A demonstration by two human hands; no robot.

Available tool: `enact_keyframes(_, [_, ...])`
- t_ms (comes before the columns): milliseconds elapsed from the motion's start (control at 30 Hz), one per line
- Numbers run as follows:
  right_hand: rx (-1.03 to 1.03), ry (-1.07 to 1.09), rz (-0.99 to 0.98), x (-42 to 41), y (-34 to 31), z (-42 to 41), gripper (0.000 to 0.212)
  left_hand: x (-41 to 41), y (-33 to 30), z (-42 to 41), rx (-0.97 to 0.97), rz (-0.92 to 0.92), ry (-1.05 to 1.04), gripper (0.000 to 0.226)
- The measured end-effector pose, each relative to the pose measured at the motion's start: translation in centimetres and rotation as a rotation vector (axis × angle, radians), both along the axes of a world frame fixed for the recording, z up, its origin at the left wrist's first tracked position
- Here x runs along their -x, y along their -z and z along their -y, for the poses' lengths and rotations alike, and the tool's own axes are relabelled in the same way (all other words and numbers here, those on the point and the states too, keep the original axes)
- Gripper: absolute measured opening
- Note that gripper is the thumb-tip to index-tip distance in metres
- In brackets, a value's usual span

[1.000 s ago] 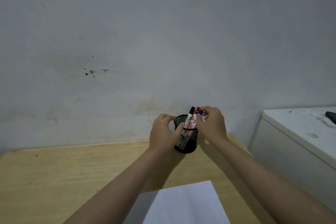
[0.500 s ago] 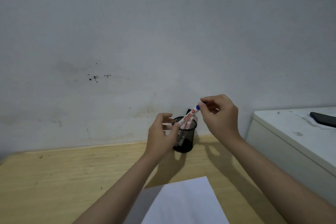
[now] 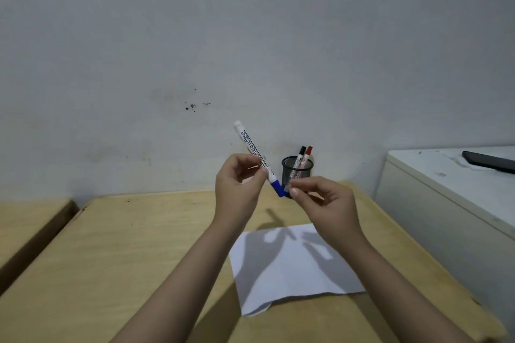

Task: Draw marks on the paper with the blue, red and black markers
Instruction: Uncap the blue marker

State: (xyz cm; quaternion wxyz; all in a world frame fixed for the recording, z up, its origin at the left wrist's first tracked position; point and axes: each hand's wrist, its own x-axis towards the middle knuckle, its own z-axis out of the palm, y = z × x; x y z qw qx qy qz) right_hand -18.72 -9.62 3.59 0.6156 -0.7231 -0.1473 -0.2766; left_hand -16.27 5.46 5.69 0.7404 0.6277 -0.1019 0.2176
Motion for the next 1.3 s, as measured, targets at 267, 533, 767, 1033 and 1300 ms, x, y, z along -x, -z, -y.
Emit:
enact_keyframes(267, [-0.203,0.014,-0.147,2.8,-1.2,-2.5,0.011,5.4,1.5,-1.0,-0.435,0.086,-0.079,0.022])
enact_keyframes(533, [-0.329,-0.005,-0.169,4.0,0.0,-2.9,0.013,7.7,3.1,-2.0,-0.601,0.059,-0.025,0.028])
enact_keyframes(767, [-0.485,-0.087,-0.252,5.2,2.0,-2.9,0.026,8.8,5.0,-2.4,-0.549,0.010,-0.075,0.015])
enact_keyframes(1033, [-0.375,-0.052,-0.328,5.7,3.3,-3.6,0.025,9.6,5.2,-1.9,-0.577,0.080,-0.102,0.006])
enact_keyframes(1300, [-0.346,-0.097,-0.254,5.9,3.0,-3.1,0.038,9.4,5.0,-2.2,-0.350,-0.118,0.078,0.016])
